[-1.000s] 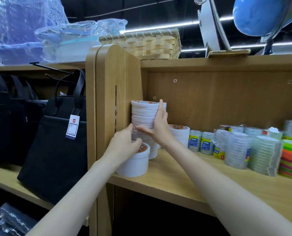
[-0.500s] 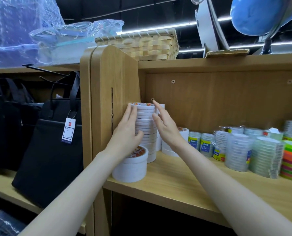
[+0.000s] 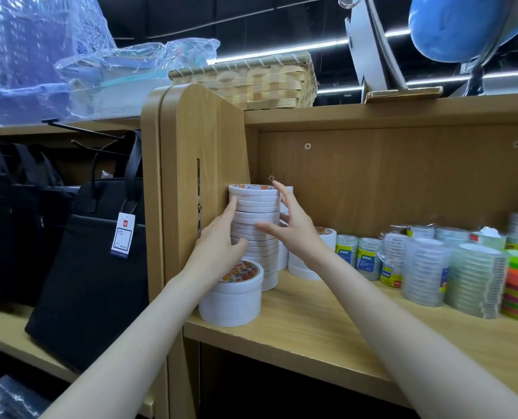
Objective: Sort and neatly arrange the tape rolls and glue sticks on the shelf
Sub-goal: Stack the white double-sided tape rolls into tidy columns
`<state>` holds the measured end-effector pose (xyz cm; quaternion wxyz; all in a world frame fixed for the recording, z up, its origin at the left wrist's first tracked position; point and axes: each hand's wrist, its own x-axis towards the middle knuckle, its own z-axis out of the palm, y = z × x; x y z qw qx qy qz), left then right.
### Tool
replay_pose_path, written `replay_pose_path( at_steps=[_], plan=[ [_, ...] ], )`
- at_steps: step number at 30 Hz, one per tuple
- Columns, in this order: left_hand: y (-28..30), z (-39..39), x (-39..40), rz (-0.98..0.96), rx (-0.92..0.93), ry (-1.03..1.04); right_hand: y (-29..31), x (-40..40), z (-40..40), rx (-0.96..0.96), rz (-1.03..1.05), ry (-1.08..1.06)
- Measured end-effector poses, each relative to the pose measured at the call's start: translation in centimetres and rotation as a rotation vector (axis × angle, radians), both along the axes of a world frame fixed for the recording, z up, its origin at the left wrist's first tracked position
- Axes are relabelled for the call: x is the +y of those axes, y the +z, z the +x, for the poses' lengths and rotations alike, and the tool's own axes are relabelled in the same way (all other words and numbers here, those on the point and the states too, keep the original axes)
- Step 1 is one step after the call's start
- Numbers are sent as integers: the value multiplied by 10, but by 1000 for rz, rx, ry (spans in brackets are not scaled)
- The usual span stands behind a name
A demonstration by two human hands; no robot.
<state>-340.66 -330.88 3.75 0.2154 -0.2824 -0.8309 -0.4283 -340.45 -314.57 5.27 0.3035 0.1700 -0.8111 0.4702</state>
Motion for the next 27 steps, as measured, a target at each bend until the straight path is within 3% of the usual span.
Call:
replay_pose_path(
  at_steps=[10,16,21,27],
  plan=[
    [8,5,-4,60,35,-25,28,-11,0,-42,10,-84],
    [5,4,-3,28,-2,-29,20,-4,-4,-148,-195,16],
    [3,4,-3,23,-5,-9,6,-15,-4,-27,-1,-49],
    [2,5,-5,27,-39,-15,0,-17,3,-11,-93,-21]
  ],
)
